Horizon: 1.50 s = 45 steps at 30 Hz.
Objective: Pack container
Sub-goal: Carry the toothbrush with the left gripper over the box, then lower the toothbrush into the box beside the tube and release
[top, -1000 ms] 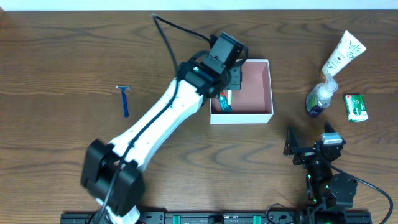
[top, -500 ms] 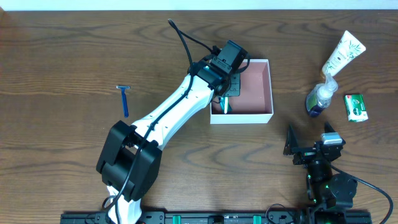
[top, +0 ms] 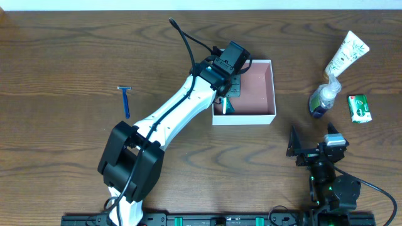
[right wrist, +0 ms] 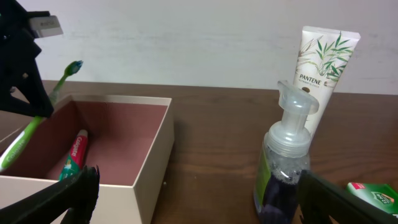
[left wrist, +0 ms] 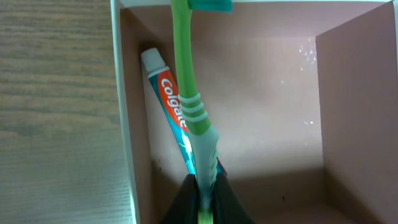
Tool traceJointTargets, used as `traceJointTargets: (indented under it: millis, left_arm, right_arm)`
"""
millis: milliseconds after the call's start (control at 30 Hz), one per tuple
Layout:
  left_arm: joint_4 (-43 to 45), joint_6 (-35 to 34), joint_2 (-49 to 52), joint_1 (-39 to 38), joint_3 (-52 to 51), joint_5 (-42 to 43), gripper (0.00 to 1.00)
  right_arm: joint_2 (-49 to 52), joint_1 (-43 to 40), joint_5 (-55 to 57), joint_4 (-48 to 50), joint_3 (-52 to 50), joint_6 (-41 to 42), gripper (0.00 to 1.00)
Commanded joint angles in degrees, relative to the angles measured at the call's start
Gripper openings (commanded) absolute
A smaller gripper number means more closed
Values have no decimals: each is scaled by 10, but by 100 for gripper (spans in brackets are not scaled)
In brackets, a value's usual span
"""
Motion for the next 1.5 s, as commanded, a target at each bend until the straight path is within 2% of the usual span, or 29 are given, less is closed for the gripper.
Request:
traceJointTargets:
  millis: [0,333,1200,1300,1467]
  left_arm:
    - [8,27,21,0,-3,-16,6]
    - [15,93,36,0,-3,-16,6]
    - [4,78,70,0,-4,0,8]
    - [4,78,70,0,-4,0,14]
    - [5,78,70,0,-4,0,14]
  right_arm:
    - [-3,6,4,-1,-2,-10,99]
    - [-3,6,4,-1,-2,-10,99]
    - [-3,6,4,-1,-2,-10,99]
    - [-3,6,4,-1,-2,-10,99]
    - [-3,6,4,-1,-2,-10,99]
